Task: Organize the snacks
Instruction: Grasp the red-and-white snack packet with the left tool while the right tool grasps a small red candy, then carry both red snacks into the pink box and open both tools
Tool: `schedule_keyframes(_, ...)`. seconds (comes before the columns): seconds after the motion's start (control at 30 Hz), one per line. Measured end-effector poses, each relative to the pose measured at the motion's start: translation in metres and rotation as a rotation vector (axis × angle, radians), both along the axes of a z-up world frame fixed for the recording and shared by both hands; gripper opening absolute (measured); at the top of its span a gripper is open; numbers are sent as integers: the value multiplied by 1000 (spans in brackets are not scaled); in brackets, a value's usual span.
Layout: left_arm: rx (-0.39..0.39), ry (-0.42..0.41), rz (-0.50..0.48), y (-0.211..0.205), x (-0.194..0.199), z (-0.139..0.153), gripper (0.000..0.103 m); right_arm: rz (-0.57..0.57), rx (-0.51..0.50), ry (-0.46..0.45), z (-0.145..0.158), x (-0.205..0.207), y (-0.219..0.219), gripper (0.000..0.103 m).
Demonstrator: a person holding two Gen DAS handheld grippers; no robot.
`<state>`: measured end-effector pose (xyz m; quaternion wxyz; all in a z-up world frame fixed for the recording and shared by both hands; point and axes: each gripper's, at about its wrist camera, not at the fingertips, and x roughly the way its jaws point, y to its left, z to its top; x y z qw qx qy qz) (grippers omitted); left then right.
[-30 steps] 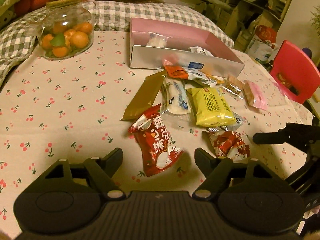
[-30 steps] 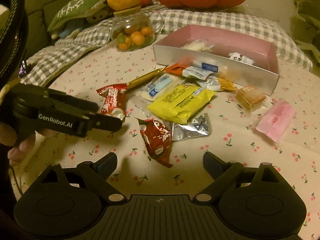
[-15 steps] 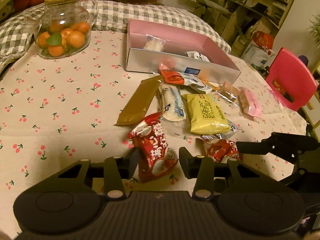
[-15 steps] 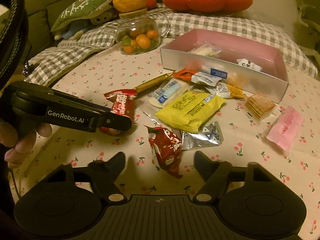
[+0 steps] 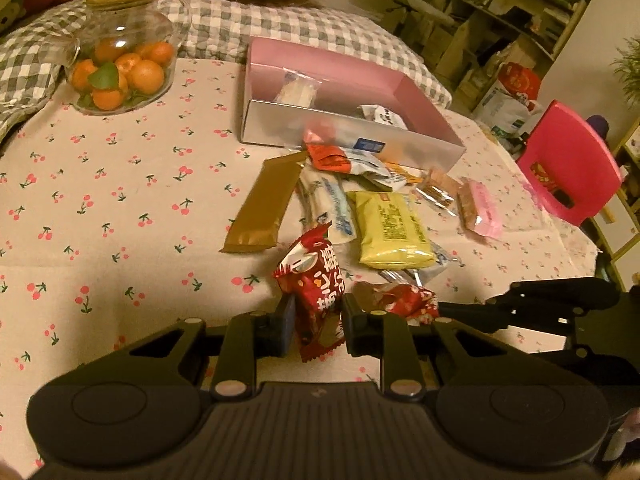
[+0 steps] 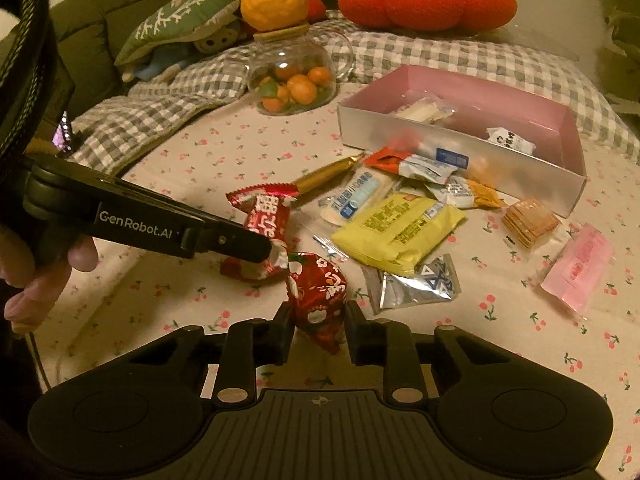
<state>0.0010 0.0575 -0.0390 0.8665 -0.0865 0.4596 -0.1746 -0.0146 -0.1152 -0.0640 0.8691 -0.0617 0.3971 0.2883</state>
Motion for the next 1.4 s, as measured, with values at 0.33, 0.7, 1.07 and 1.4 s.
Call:
schedule_keyframes(0.33,-32,4,33,6,-1,15,22,-30,57,-11,19,1,-6,25)
schedule_keyframes(0.7,-68,-48,81,7,10,36,22,-140,131,-64,46,21,-28,25)
schedule_keyframes(1.07,-97,-100,125,1,30,50,22,-311,216,-89,66,63,-63,25)
schedule_keyframes(1.4,-112,-105,146,-23,59,53,22,-466,309,-69,64,118,-98,25)
